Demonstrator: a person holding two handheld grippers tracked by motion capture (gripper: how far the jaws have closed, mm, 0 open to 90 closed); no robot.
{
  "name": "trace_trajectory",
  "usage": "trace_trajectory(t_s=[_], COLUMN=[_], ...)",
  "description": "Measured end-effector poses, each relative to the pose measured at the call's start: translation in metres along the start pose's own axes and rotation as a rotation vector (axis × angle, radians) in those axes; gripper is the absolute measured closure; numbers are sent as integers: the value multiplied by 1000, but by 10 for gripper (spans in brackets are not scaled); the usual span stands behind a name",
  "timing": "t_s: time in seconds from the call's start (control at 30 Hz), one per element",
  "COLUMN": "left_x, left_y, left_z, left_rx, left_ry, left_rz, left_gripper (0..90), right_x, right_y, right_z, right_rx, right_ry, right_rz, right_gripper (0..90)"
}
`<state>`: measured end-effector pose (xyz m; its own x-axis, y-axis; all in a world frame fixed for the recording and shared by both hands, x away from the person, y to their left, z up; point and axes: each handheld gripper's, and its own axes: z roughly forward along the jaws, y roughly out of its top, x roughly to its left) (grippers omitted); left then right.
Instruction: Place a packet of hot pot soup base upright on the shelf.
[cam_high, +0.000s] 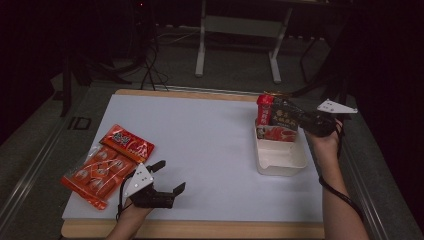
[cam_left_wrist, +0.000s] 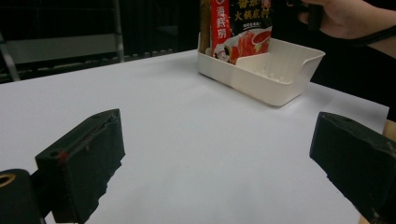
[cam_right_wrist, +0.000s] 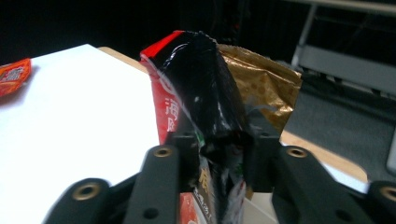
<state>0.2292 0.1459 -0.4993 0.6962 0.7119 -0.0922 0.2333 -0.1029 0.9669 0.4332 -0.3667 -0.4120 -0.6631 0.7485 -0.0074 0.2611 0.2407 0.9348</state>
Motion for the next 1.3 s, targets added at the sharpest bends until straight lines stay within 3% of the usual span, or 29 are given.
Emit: trace_trajectory(t_s=[0.27,0.37,0.53,0.63,0.83,0.87,0.93,0.97,1.1,1.2,1.23,1.27,1.3], left_x=[1,0,0,0,1,1,1,1,1,0,-1,0,1], left_y=[0,0,0,0,0,0,0,1,3,8,11,13,15], left_z=[-1,-1,-1,0,-1,-1,-2,-1,-2,-5,-7,-8,-9], left_rx=[0,-3,0,0,1,1,-7,1,10,2,2,-4,2], left_ry=[-2,-3,-4,-6,-6,-6,-7,-14,-4,-28,-30,-43,-56], left_rz=[0,-1,-1,-1,-4,-4,-7,-1,44,23,15,-8,-36], left_gripper=[37,37,37,37,37,37,37,37,52,54,59,59,59], right_x=[8,11,12,14,33,33,40,46,58,63,71,71,80], right_y=[7,10,19,24,33,33,36,36,35,34,34,34,34], right_z=[-2,-3,-14,-17,-26,-26,-29,-31,-38,-44,-50,-50,-57], right_rx=[32,43,-23,-32,-64,-64,-70,-69,-102,-139,-153,-153,-155], right_ry=[-10,-14,13,13,10,10,20,26,36,66,69,69,77], right_rz=[23,6,42,37,16,16,21,0,-6,-3,-9,-9,-37], right_gripper=[591,552,497,458,212,212,129,111,115,146,147,147,153])
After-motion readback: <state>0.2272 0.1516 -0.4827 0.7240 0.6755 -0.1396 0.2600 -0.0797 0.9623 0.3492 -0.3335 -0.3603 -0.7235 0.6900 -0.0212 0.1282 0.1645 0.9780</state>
